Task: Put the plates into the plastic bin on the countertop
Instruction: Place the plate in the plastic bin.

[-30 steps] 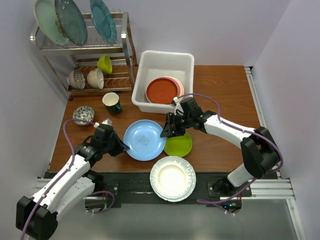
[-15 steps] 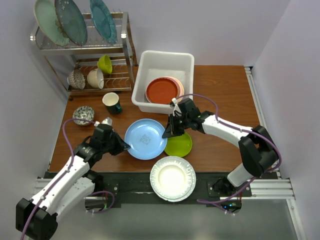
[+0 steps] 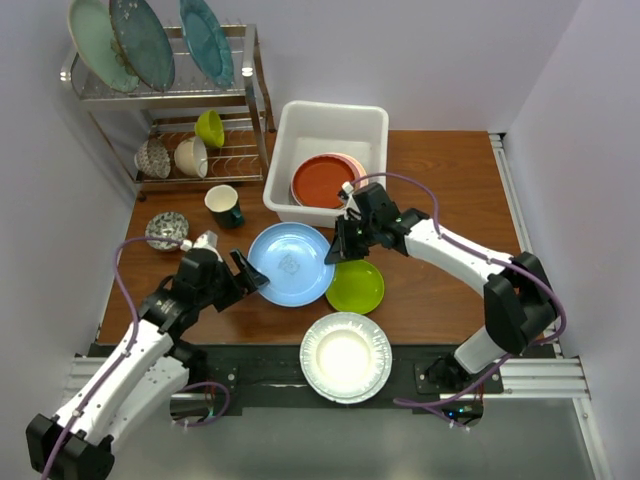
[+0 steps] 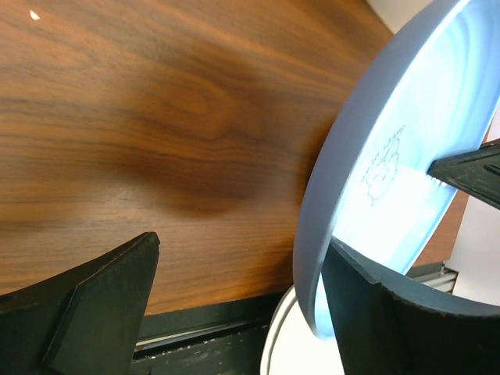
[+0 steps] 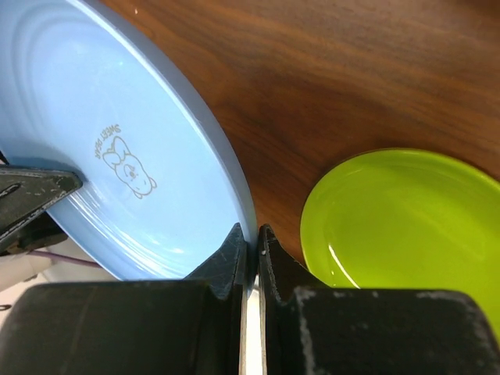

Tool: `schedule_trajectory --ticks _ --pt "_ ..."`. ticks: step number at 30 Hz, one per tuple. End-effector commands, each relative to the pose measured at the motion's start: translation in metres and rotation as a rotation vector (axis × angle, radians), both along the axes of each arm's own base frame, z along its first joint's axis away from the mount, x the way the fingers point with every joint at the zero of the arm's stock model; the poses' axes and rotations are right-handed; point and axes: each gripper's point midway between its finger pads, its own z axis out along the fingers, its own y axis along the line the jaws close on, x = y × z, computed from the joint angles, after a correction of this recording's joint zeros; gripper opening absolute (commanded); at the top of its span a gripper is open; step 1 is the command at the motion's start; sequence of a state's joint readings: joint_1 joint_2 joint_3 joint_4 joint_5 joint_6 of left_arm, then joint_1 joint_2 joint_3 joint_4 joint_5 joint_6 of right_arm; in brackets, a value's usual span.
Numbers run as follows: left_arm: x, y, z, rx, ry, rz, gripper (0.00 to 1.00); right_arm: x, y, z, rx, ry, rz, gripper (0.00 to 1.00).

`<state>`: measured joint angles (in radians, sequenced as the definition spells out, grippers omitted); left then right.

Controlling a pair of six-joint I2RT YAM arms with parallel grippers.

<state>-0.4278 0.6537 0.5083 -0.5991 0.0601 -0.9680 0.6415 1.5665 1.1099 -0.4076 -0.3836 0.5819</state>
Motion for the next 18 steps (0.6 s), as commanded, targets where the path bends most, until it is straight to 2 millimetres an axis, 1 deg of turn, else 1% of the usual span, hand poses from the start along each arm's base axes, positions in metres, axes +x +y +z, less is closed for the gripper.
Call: schedule_trajectory --ticks 1,2,3,5,6,7,8,9,10,14,15,16,17,18 --pt "0.009 0.006 0.034 -0.008 -0.103 0.042 0.88 0.015 -0.001 0.019 -0.042 -0.068 0.002 0.0" --pt "0.01 0.008 0.039 -0.006 -0.124 0.051 0.89 0.016 -0.002 0.019 -0.053 -0.069 0.003 0.0" --pt "0.012 0.013 0.047 -0.005 -0.16 0.073 0.9 0.02 -0.001 0.023 -0.056 -0.081 0.001 0.0" --pt "0.013 0.016 0.062 -0.012 -0.207 0.09 0.91 0.022 -0.003 0.021 -0.074 -0.078 -0.001 0.0" --pt "0.014 0.02 0.07 -0.011 -0.239 0.105 0.91 0.026 -0.002 0.025 -0.077 -0.09 -0.006 0.0" --pt "0.014 0.023 0.077 -0.006 -0.255 0.114 0.91 0.028 -0.004 0.024 -0.084 -0.089 -0.009 0.0" --pt "0.014 0.027 0.08 0.004 -0.266 0.132 0.91 0.029 -0.004 0.023 -0.093 -0.087 -0.01 0.0" --pt "0.014 0.029 0.084 0.007 -0.277 0.137 0.91 0.033 -0.003 0.027 -0.091 -0.097 -0.013 0.0" --pt "0.013 0.031 0.089 0.018 -0.285 0.137 0.91 0.035 -0.005 0.027 -0.101 -0.1 -0.019 0.0" --pt "0.012 0.037 0.095 0.043 -0.298 0.151 0.91 0.047 -0.008 0.033 -0.108 -0.115 -0.04 0.0" --pt "0.012 0.038 0.097 0.042 -0.306 0.154 0.91 0.054 -0.01 0.037 -0.104 -0.123 -0.053 0.0" --pt "0.012 0.039 0.099 0.041 -0.314 0.157 0.92 0.057 -0.011 0.038 -0.103 -0.124 -0.057 0.0" --pt "0.012 0.04 0.101 0.041 -0.32 0.158 0.92 0.061 -0.011 0.043 -0.093 -0.133 -0.063 0.0" --pt "0.012 0.04 0.102 0.04 -0.325 0.161 0.92 0.068 -0.017 0.045 -0.087 -0.134 -0.083 0.0"
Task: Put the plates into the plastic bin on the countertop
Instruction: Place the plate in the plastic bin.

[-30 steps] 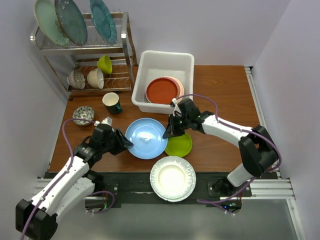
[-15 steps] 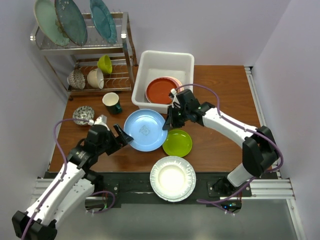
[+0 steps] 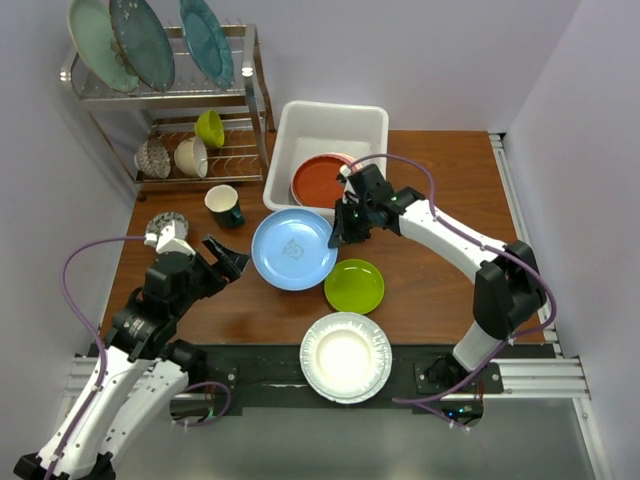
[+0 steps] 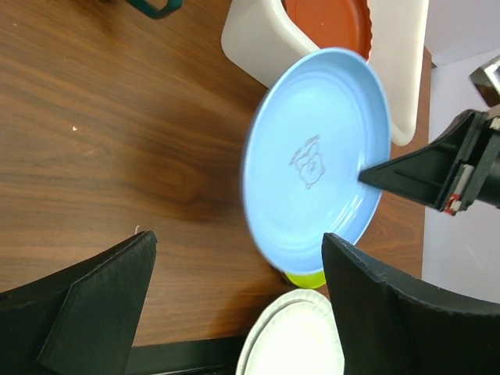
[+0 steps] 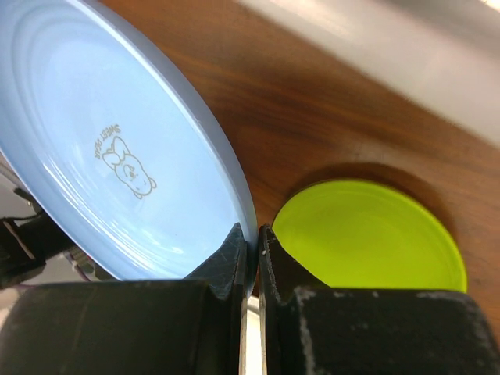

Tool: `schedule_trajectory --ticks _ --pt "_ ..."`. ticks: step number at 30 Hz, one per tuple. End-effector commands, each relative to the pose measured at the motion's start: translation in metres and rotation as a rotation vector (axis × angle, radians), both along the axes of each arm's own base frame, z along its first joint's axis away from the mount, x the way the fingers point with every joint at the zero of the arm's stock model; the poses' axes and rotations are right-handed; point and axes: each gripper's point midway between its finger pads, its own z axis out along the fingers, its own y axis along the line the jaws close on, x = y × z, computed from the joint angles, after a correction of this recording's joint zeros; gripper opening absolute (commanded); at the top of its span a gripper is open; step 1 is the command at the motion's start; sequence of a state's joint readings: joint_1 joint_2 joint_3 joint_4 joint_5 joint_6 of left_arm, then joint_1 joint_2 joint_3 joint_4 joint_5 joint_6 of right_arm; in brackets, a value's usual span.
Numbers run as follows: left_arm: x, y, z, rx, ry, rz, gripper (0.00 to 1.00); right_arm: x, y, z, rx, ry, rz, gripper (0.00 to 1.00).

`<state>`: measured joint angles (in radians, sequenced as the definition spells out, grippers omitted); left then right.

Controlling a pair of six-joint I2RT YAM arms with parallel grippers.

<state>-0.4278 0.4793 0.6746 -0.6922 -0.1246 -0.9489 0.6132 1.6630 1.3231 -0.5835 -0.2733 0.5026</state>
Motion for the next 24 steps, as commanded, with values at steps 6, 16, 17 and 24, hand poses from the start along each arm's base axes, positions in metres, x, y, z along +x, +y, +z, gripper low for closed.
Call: schedule_trajectory --ticks 6,16,17,24 --pt "-0.002 0.01 0.005 0.044 -0.014 0.022 0.92 0.064 -0.025 0.049 0.093 -0.112 -0.117 0.0" --pt "-0.005 0.012 -0.004 0.052 0.013 0.033 0.92 0.108 -0.051 0.057 0.141 -0.128 -0.208 0.0" --pt "-0.005 0.012 -0.005 0.053 0.016 0.033 0.92 0.111 -0.052 0.059 0.145 -0.133 -0.211 0.0" --pt "-0.007 0.012 -0.012 0.061 0.038 0.028 0.92 0.137 -0.059 0.055 0.183 -0.126 -0.262 0.0"
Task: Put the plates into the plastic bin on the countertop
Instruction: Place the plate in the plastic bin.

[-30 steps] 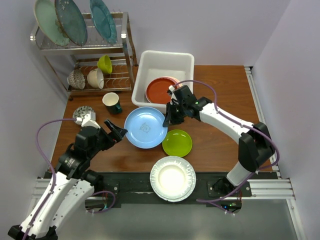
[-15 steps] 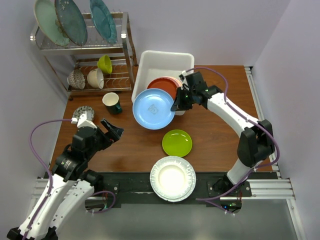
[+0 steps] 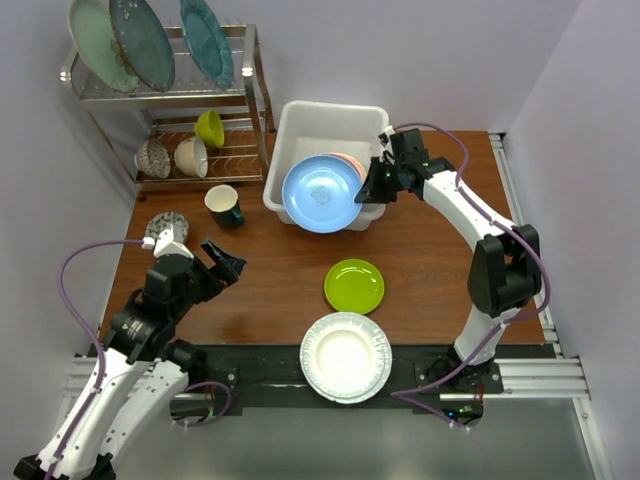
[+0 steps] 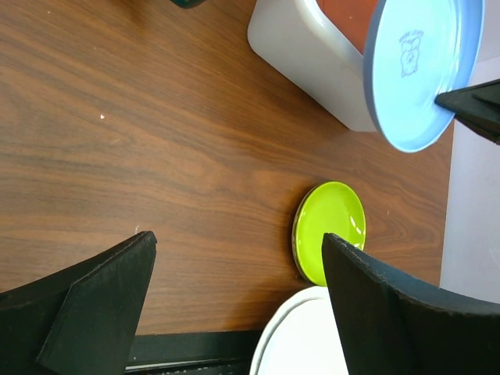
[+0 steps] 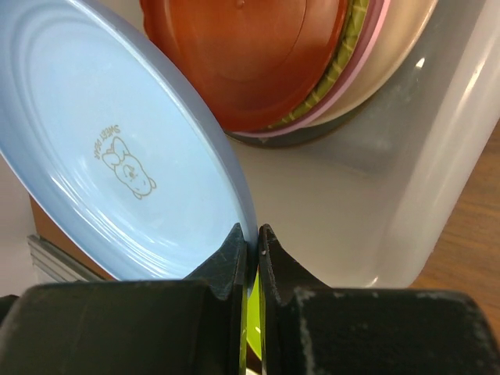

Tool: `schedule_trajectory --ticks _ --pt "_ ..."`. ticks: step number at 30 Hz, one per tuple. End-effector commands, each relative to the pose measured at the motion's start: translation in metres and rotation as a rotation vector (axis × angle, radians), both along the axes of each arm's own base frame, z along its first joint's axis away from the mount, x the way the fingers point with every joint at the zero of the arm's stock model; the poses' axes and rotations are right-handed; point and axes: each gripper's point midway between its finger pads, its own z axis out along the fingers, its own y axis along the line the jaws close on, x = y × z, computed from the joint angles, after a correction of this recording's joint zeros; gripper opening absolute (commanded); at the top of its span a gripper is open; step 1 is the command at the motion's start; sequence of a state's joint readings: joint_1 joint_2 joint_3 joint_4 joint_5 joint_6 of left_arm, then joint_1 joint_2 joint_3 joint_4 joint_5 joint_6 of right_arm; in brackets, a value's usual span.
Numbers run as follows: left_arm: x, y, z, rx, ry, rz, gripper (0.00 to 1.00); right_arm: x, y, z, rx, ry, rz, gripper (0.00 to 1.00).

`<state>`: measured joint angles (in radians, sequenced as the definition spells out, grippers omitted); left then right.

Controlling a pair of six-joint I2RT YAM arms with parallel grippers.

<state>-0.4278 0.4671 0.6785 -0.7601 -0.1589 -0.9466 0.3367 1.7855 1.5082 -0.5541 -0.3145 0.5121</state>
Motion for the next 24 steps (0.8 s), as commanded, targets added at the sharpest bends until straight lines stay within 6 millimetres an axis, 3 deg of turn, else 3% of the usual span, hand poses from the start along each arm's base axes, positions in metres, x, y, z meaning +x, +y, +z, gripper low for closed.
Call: schedule_trajectory --ticks 1,20,24 --pt "0.0 0.002 -0.002 0.024 0.001 -0.001 0.92 0.028 0.007 0.031 0.105 -0.076 -0.01 0.0" --pt "-0.004 0.005 -0.011 0.031 0.025 0.007 0.91 0.091 -0.001 0.027 0.113 -0.082 -0.123 0.0" --pt "-0.005 0.005 -0.013 0.031 0.028 0.007 0.91 0.099 -0.004 0.014 0.095 -0.057 -0.149 0.0"
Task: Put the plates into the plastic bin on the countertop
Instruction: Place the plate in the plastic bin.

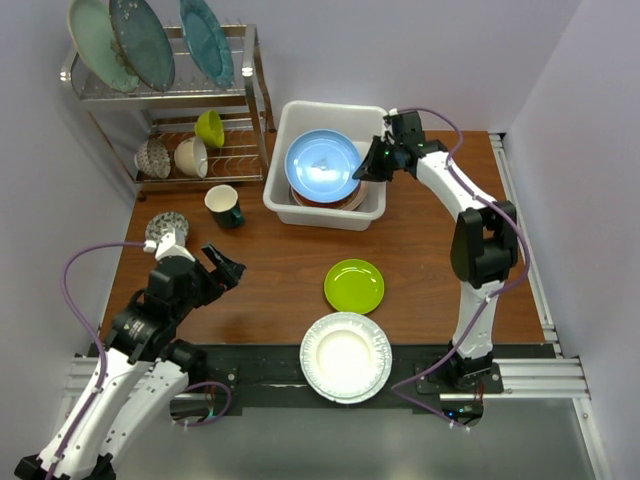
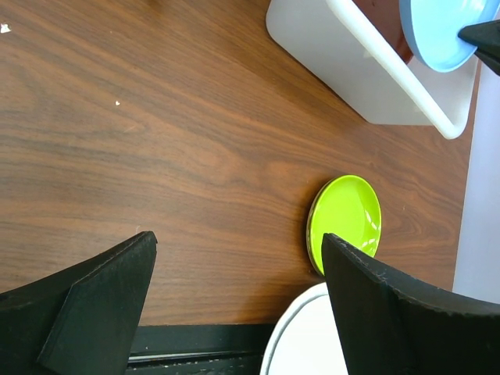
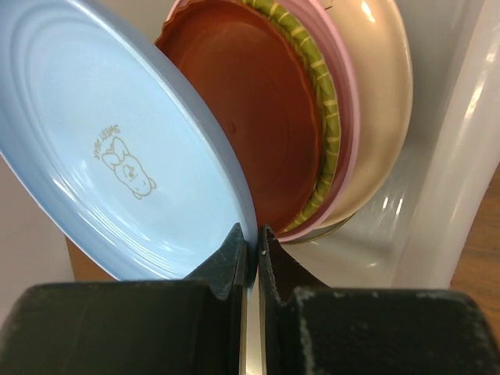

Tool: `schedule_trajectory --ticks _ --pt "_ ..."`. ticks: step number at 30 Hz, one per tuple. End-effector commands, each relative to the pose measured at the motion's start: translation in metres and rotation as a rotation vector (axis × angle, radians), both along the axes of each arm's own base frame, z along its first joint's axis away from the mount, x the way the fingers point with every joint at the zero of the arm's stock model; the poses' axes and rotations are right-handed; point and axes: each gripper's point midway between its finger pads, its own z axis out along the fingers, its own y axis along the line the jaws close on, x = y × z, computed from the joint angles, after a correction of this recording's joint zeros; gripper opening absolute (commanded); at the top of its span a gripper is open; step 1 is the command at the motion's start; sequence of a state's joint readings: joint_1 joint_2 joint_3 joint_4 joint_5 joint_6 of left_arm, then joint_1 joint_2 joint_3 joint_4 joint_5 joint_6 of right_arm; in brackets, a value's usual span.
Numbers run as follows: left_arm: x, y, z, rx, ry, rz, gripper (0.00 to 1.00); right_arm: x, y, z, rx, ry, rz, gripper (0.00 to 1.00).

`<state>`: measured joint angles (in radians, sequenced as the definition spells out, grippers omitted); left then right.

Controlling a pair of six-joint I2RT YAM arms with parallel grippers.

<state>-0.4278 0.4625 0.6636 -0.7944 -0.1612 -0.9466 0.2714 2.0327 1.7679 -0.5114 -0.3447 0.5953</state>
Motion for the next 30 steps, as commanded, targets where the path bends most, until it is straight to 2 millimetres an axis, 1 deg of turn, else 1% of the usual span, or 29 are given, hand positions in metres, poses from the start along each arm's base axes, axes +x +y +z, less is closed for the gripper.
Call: schedule_trajectory --ticks 1,9,17,18,19,20,21,22,24,26,27,29,30 --pt "0.001 0.002 -0.001 0.009 -0.013 0.006 0.91 0.022 -0.005 0.022 0.007 -0.056 -0.056 0.0" --pt "0.002 -0.002 -0.007 -0.006 -0.009 -0.005 0.91 0.022 -0.013 0.001 -0.039 0.0 -0.099 0.04" --pt "0.003 -0.004 -0.01 -0.01 -0.004 -0.013 0.91 0.022 -0.016 -0.008 -0.053 0.019 -0.103 0.12" --pt "0.003 -0.005 -0.01 -0.013 -0.004 -0.015 0.91 0.022 -0.016 -0.008 -0.058 0.023 -0.104 0.14" --pt "0.002 -0.006 -0.012 -0.016 -0.002 -0.018 0.91 0.021 -0.016 -0.008 -0.06 0.024 -0.104 0.23" --pt "0.003 -0.006 -0.012 -0.019 -0.002 -0.018 0.91 0.021 -0.017 -0.008 -0.064 0.023 -0.108 0.29" --pt "0.003 -0.007 -0.012 -0.022 -0.003 -0.018 0.91 0.02 -0.017 -0.006 -0.063 0.022 -0.11 0.39" --pt "0.002 -0.009 -0.014 -0.026 0.004 -0.027 0.9 0.02 -0.018 -0.006 -0.068 0.021 -0.11 0.42" --pt "0.003 -0.011 -0.014 -0.034 0.001 -0.037 0.9 0.021 -0.021 0.0 -0.07 0.005 -0.121 0.51" --pt "0.003 -0.014 -0.016 -0.042 0.006 -0.048 0.9 0.02 -0.023 0.005 -0.077 -0.011 -0.132 0.54" --pt "0.003 -0.015 -0.017 -0.044 0.009 -0.051 0.9 0.02 -0.023 0.015 -0.072 -0.037 -0.134 0.56" --pt "0.005 -0.017 -0.019 -0.049 0.01 -0.057 0.9 0.019 -0.027 0.024 -0.075 -0.068 -0.144 0.58" --pt "0.005 -0.019 -0.02 -0.052 0.011 -0.063 0.9 0.018 -0.028 0.04 -0.066 -0.105 -0.151 0.59"
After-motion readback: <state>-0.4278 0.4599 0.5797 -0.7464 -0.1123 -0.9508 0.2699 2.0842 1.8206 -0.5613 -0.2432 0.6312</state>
